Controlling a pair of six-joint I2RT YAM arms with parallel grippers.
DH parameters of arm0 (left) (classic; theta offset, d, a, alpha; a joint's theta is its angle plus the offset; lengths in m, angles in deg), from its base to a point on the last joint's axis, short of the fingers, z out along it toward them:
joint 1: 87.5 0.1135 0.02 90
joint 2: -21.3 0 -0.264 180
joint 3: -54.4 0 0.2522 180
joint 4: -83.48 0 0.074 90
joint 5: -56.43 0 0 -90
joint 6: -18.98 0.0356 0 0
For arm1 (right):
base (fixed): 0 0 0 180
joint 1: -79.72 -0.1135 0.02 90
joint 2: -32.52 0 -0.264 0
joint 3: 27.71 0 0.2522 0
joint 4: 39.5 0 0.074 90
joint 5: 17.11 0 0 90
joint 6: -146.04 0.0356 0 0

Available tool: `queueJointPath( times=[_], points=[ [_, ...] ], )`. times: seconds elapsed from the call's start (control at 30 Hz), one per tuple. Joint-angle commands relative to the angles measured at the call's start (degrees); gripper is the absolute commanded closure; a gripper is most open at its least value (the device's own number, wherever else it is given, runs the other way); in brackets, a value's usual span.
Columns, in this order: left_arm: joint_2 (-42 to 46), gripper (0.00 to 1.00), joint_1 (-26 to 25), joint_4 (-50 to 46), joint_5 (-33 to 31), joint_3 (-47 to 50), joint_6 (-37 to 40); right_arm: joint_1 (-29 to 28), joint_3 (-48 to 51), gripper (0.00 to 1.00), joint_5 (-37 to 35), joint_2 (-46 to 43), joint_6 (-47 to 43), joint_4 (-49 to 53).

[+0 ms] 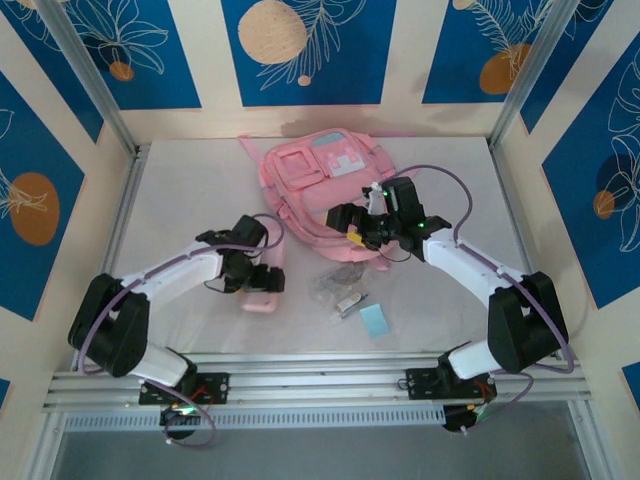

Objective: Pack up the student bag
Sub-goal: Pick up the pencil case from the bottom-center of the table, then open the student bag at the center of the table.

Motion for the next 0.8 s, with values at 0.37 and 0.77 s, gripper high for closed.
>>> queueJointPath(
  times=[0.37,0.77],
  points=[
    [0.9,0.29,-2.7,24.3,14.0,-3.3,1.5,-4.2,-4.0,0.19,10.7,6.8,0.2,-10.6],
    [0.0,0.26,-5.8,22.3,12.8,-4.3,2.0,-4.5,-4.1,0.80,8.3,9.6,1.9,-14.5]
  ],
)
